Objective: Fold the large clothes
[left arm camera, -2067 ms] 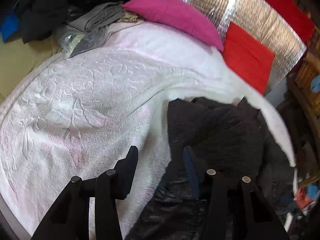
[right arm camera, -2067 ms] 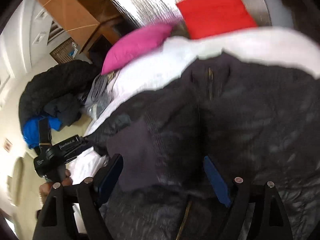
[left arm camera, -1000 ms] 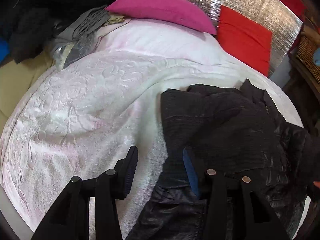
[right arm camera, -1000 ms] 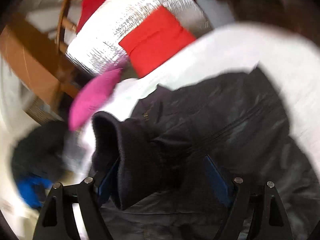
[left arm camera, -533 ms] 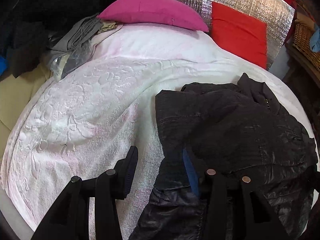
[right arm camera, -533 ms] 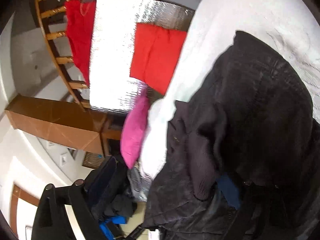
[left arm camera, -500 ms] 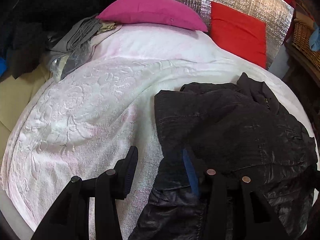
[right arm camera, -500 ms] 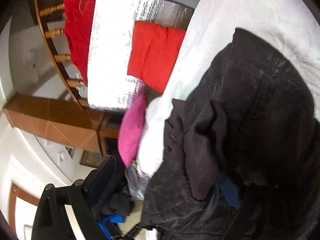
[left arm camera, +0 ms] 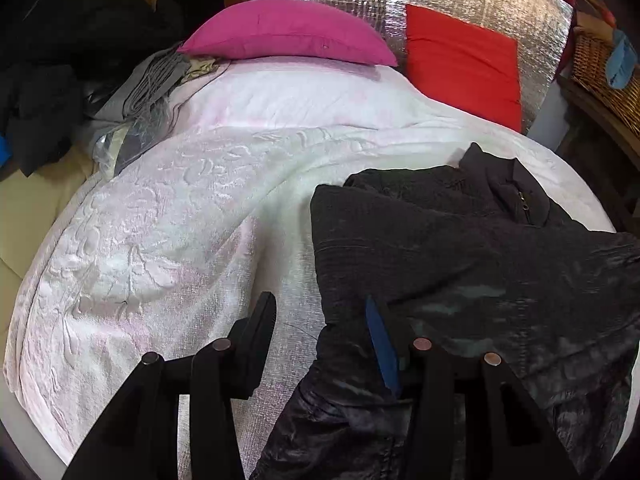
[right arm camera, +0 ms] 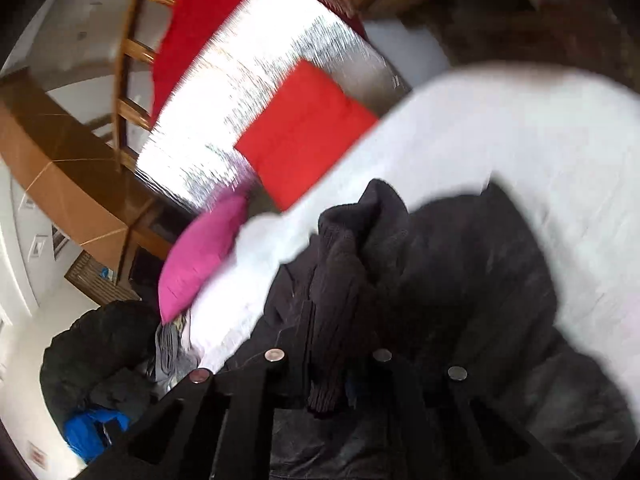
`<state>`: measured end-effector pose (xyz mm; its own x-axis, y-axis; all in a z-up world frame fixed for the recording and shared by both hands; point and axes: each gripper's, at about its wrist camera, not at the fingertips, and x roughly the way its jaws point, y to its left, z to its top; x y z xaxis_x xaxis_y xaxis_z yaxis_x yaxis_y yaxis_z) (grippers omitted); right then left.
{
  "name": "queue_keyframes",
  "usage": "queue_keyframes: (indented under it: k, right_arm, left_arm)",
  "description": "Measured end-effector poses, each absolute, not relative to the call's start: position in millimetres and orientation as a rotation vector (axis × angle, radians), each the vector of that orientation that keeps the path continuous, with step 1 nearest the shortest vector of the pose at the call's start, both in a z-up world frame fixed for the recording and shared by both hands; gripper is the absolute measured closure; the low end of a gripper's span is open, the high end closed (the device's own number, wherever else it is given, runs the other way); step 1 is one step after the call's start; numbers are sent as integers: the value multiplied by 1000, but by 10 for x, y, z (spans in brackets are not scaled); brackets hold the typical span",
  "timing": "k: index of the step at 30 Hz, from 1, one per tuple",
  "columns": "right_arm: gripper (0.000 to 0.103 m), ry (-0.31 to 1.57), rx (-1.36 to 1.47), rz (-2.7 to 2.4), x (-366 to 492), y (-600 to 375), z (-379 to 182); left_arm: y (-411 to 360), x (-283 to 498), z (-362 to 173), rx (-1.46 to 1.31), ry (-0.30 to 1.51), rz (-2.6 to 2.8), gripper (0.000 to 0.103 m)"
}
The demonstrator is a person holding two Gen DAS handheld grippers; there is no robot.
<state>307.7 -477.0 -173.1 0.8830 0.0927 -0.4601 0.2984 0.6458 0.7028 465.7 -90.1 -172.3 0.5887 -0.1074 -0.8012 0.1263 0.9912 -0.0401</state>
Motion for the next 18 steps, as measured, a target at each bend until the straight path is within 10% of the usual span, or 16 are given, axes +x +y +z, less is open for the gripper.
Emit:
queue_keyframes:
  k: [13, 14, 17, 18]
  right_arm:
    - [81, 801, 1064, -162, 2848, -5373, -2220]
    - [75, 775, 1065, -181, 2756, -5447, -2188]
    - [10, 673, 1038, -291, 2518, -5659, -2031]
    - [9, 624, 1023, -315, 2461, -5689, -1994]
  left_arm:
    - [-1210, 4641, -1916, 146, 994, -149, 52]
    - [-1193, 4645, -1911, 141, 993, -145, 51]
    - [-1147, 4648, -1881, 113, 990, -150, 50]
    - [-1144, 4646, -1867, 105, 984, -153, 50]
